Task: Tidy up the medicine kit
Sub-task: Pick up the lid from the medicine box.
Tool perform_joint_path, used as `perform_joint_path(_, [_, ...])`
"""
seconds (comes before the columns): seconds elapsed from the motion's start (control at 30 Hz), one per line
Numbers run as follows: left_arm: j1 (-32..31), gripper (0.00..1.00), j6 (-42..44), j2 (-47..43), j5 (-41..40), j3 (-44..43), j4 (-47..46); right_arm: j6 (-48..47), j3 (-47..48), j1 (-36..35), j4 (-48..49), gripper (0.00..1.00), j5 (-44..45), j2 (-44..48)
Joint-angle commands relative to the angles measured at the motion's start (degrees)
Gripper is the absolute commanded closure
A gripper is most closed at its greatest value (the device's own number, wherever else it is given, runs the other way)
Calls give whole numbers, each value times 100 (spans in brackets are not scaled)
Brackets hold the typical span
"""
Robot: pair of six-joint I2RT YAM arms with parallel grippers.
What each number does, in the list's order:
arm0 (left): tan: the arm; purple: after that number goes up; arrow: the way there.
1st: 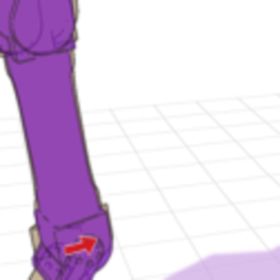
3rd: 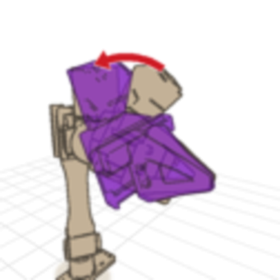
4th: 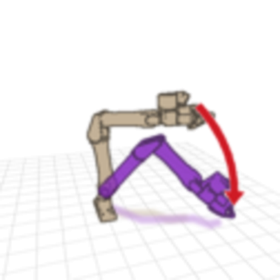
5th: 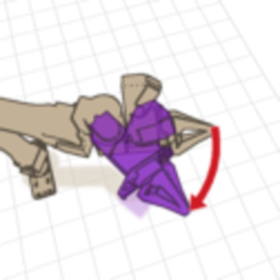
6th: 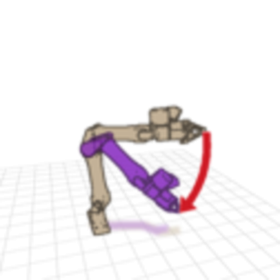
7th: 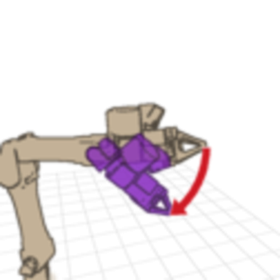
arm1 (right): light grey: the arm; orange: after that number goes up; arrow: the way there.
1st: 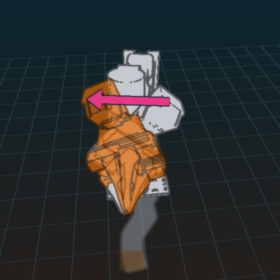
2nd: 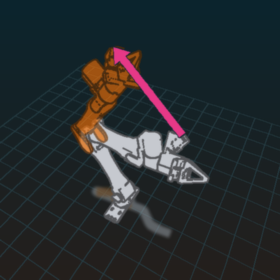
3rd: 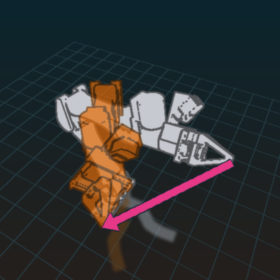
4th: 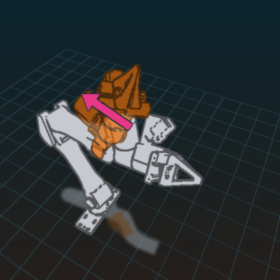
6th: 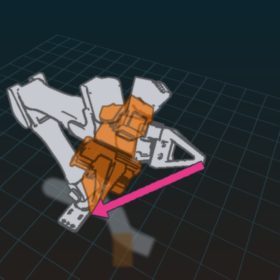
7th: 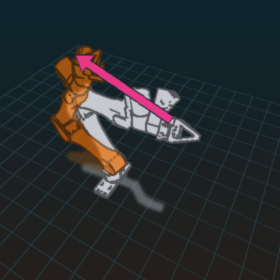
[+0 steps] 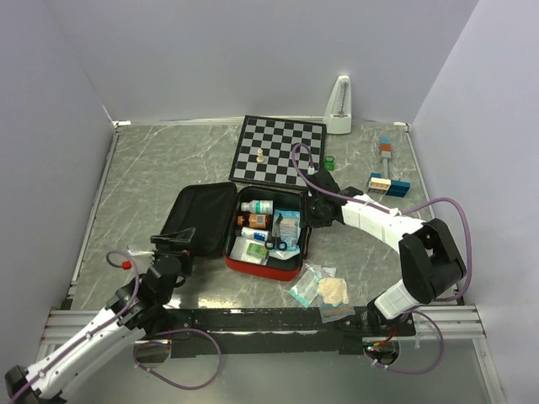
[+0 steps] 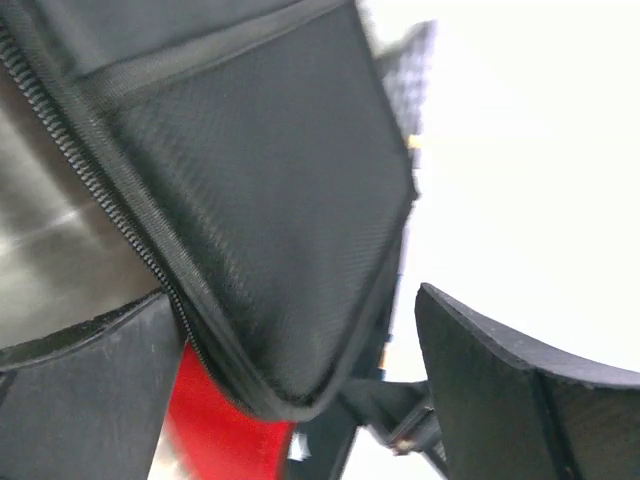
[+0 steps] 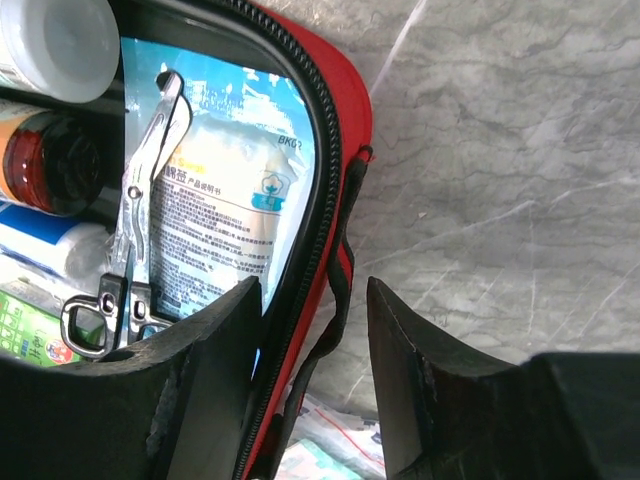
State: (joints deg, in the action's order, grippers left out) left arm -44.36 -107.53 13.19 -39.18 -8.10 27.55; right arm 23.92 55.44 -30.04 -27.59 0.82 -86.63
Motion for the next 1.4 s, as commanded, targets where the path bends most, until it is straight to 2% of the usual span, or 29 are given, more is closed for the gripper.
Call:
perform_joint_path(0.0, [155, 8, 1099, -878, -354, 545, -1038, -107, -121, 42, 149, 48, -222, 252])
perform_joint_path(0.17, [226, 22, 1883, -924, -275, 591, -1612, -125, -226, 42, 219, 50, -249, 322])
perform_joint_path(0.27, [243, 30, 2401, -495, -143, 424, -2033, -125, -244, 34, 237, 50, -240, 340])
perform_joint_path(0.37, [261, 43, 3261, 129, 67, 126, -2622, -142, -253, 34, 237, 51, -240, 348])
perform_joint_path(0.43, [261, 46, 3885, 586, 226, -243, -2876, -151, -262, 34, 246, 51, -231, 375])
perform_joint_path(0.47, [261, 45, 4297, 840, 305, -480, -2887, -151, -262, 34, 246, 51, -231, 384])
perform_joint_path(0.57, [252, 34, 4950, 1395, 393, -1096, -2834, -151, -262, 34, 263, 51, -249, 401])
perform_joint_path(0.7, [252, 27, 5715, 1669, 586, -1527, -3115, -160, -236, 34, 263, 51, -258, 392])
perform_joint_path(0.9, [261, 20, 6226, 1968, 947, -1835, -3212, -177, -227, 34, 263, 51, -319, 384])
perform_joint_path(1.07, [261, 15, 6586, 1810, 1017, -1923, -3344, -195, -235, 34, 290, 50, -363, 349])
perform_joint_path(1.37, [375, 9, 7184, 2187, 1306, -2740, -2966, -212, -244, 34, 316, 51, -451, 375])
